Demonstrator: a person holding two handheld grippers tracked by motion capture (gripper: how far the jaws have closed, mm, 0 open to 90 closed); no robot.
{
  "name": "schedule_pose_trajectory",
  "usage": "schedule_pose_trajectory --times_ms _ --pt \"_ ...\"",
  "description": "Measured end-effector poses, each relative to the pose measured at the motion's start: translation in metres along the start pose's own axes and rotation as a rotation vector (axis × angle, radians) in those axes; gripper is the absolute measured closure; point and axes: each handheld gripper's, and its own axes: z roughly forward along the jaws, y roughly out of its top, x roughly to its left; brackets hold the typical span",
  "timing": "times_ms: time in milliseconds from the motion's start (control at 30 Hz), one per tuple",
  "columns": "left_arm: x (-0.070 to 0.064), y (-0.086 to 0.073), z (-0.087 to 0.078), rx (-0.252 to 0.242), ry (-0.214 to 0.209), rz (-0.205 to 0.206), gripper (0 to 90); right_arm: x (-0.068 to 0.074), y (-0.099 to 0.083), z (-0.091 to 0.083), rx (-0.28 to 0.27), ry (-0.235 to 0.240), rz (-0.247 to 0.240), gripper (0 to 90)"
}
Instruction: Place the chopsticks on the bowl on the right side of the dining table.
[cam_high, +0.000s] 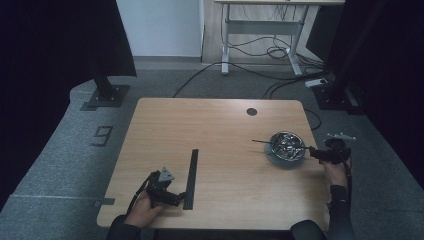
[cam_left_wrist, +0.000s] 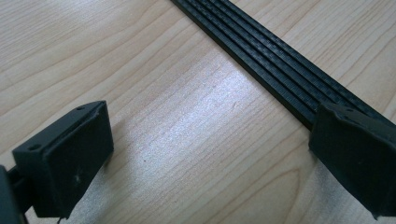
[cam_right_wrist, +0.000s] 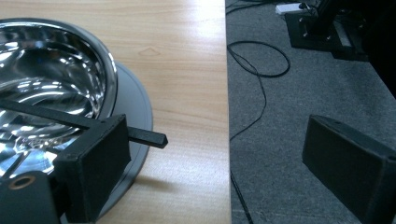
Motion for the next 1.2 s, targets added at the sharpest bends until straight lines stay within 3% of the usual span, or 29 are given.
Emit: schedule_pose_trajectory --times_ms 167,333,433,700,1000,1167,1200 --pt "0.0 0.0 0.0 0.0 0.0 0.0 0.0 -0.004 0.001 0.003 -0.022 0.029 0.031 8.4" --pt "0.0 0.0 0.0 0.0 0.0 0.0 0.0 -0.001 0.003 -0.003 -0.03 0.02 0.009 7.4" --pt "0.0 0.0 0.0 0.0 0.0 0.0 0.0 0.004 0.006 -0.008 -0.04 0.042 0.001 7.1" --pt "0.0 0.0 0.0 0.0 0.0 0.0 0.0 0.039 0.02 -0.019 -0.054 0.156 -0.098 11.9" --pt "0.0 0.0 0.0 0.0 0.0 0.0 0.0 0.087 0.032 -0.01 -0.007 0.262 -0.197 21.0" --pt "0.0 0.0 0.0 0.0 0.0 0.0 0.0 0.107 0.042 -0.004 -0.018 0.291 -0.213 16.2" --pt "0.0 0.0 0.0 0.0 0.0 0.0 0.0 0.117 0.047 0.001 -0.013 0.302 -0.222 13.4"
